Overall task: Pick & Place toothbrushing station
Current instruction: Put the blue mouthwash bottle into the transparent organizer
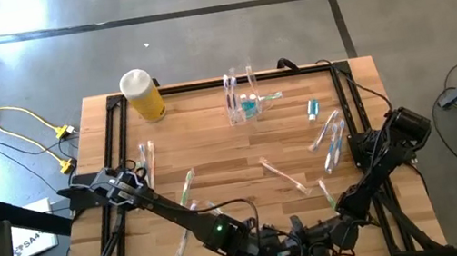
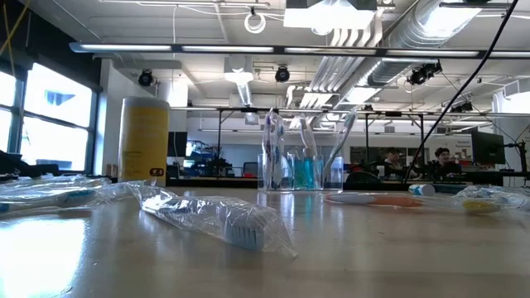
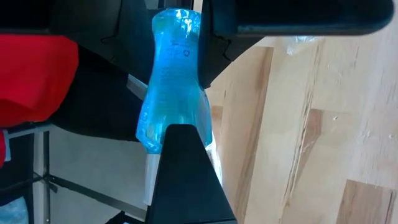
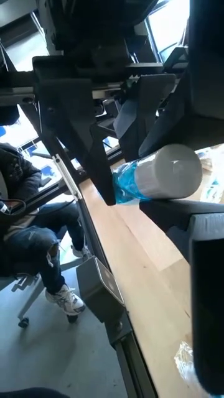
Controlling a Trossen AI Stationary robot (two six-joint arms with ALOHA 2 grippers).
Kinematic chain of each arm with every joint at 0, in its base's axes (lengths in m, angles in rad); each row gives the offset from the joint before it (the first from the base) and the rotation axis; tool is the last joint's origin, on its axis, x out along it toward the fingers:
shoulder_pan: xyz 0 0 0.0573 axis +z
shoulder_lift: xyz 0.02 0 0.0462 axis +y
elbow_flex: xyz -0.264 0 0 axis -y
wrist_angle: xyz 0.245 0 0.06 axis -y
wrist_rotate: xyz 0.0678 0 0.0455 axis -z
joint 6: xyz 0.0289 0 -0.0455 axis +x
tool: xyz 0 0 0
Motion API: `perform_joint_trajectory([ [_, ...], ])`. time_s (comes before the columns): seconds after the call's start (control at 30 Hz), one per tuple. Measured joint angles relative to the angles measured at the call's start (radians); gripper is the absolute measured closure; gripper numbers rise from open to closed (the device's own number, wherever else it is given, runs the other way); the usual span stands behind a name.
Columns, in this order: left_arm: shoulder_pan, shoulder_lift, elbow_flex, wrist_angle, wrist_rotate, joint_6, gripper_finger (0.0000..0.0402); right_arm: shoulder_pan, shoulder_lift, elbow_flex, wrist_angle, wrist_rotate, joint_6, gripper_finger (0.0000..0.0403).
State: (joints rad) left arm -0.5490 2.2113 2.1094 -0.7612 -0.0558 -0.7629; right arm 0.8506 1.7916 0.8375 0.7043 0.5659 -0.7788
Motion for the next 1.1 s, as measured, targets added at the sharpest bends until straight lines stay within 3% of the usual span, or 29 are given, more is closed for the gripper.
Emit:
perform_joint_trajectory([
  [0.3,-0.001,0.000,0.000,0.002,-0.042,0.091,0.0303,0.007,0.000,-0.001,-0.001,0.016,0.032,0.0312],
  [0.47,-0.002,0.000,0.000,-0.025,-0.115,0.170,0.0243,0.020,0.000,-0.003,-0.007,0.080,0.103,0.0312],
  [0.67,0.000,0.000,0.003,-0.101,-0.134,0.217,0.0153,0.033,0.000,-0.003,-0.035,0.130,0.231,0.0312],
  [0.83,0.000,-0.011,0.016,-0.223,-0.157,0.249,0.0130,0.034,0.000,-0.001,-0.146,0.211,0.421,0.0312],
  [0.9,0.000,-0.018,0.036,-0.317,-0.215,0.276,0.0131,0.034,0.000,-0.001,-0.177,0.250,0.489,0.0312],
  [1.1,0.005,-0.021,0.052,-0.808,-0.581,0.205,0.0148,0.022,-0.059,-0.001,-0.275,0.482,0.732,0.0312],
])
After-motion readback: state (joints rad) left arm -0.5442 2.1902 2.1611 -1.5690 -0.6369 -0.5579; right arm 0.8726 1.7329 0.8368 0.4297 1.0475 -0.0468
